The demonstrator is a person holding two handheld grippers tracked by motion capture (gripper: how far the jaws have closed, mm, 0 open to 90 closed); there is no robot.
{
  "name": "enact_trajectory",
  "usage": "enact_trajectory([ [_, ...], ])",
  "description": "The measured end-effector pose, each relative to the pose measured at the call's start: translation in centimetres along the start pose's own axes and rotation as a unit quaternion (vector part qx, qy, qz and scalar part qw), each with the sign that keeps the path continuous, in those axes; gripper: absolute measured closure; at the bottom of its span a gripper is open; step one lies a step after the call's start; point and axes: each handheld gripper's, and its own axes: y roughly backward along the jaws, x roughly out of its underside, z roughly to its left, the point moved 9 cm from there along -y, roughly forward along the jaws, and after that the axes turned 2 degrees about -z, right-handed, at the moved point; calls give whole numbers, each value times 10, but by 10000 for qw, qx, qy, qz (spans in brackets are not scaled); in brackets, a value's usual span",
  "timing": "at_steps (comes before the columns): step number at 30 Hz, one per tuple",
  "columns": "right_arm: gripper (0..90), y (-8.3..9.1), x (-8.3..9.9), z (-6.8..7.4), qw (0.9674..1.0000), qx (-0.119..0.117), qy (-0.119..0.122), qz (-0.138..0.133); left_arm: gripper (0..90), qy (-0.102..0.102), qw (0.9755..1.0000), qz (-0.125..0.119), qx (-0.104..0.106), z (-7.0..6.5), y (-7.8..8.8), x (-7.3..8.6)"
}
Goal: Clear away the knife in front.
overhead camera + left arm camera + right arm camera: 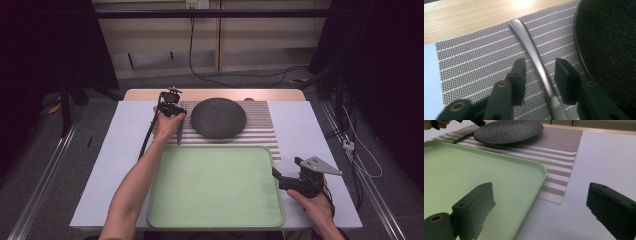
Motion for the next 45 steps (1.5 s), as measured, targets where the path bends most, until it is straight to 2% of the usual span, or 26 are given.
enact_trajectory([
  [3,76,0,0,0,10000,-3,2,0,690,-11,10000,43,10,0,-2,-2],
  [4,76,0,0,0,10000,-3,1,-2,689,45,10000,23,18,-1,-4,-2],
  [6,75,0,0,0,10000,-2,-4,0,694,12,9999,118,38,-1,-6,-1],
  [7,75,0,0,0,10000,-4,-7,-1,690,58,9998,179,73,-1,-9,1],
  [9,75,0,0,0,10000,-8,-9,1,693,89,9998,152,61,0,-10,1],
  [15,76,0,1,0,10000,-2,-5,24,731,-39,9995,311,75,-2,-11,-1],
  [17,76,0,1,-1,10000,7,-6,24,734,-189,9989,436,25,-2,-10,-2],
  [18,76,0,1,-1,10000,8,-6,17,736,-189,9989,436,25,-2,-10,-2],
  [23,76,0,1,0,10000,4,4,19,761,-148,9989,438,-30,2,-10,-3],
  [26,76,0,1,0,10000,-1,3,30,775,-66,9989,473,35,4,-9,-2],
  [28,76,0,1,-1,10000,8,-9,46,782,-94,9986,519,42,5,-8,-2],
  [31,76,-1,1,-1,10000,14,-15,50,794,-83,9984,547,88,5,-8,-1],
  [34,77,-1,1,-1,10000,14,-5,53,794,-101,9985,532,35,3,-10,-1],
  [38,77,-1,1,-1,10000,19,-9,61,787,19,9983,570,72,3,-9,0],
  [45,79,-1,2,-1,10000,21,-7,75,794,44,9980,623,60,3,-9,0],
])
